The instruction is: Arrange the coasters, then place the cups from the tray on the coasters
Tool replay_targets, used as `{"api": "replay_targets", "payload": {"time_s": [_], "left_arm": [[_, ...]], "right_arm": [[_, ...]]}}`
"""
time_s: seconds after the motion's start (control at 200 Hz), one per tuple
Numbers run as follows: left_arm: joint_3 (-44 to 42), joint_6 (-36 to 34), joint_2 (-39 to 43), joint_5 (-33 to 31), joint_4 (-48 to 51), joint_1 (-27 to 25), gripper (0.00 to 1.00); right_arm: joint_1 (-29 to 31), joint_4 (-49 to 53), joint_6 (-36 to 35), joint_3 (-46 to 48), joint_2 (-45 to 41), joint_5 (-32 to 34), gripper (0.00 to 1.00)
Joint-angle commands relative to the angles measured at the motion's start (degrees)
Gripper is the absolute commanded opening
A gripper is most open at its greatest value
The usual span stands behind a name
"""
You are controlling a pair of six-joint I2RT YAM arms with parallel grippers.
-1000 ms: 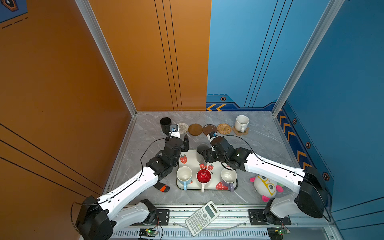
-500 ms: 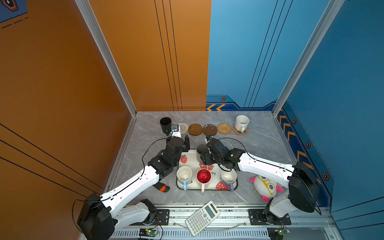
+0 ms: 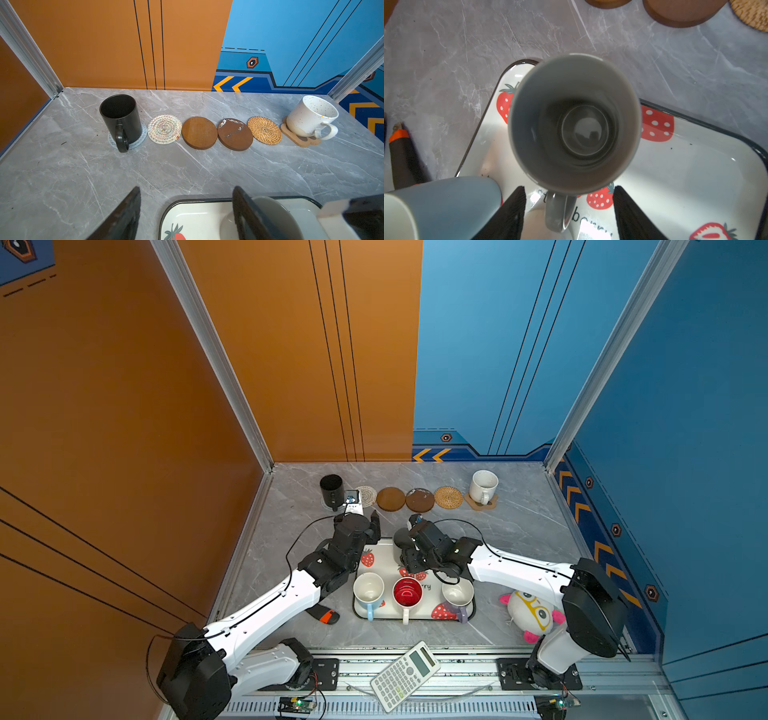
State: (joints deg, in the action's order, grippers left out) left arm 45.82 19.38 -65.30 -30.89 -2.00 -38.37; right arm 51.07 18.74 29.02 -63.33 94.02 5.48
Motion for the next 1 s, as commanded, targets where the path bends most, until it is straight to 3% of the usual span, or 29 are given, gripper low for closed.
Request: {"api": "replay_targets", "payload": {"time_s": [0.0,0.506,0.997], "left_arm": [[0.1,0.6,-0.1,-0.1,-0.5,0.1,0.70],[-0.1,0.9,-0.1,0.4,-0.4,0.7,0.71],[0.1,1.2,-0.1,1.0,-0.5,1.1,0.71]], "right_arm": [[0.3,-0.4,1.2,-1.7,1.7,-1.2,0.64],[0.4,-0.6,2.9,-2.7,3.7,1.1,0.52],[0.3,-0.1,2.9,-3.4,4.6,2.9,0.50]]}}
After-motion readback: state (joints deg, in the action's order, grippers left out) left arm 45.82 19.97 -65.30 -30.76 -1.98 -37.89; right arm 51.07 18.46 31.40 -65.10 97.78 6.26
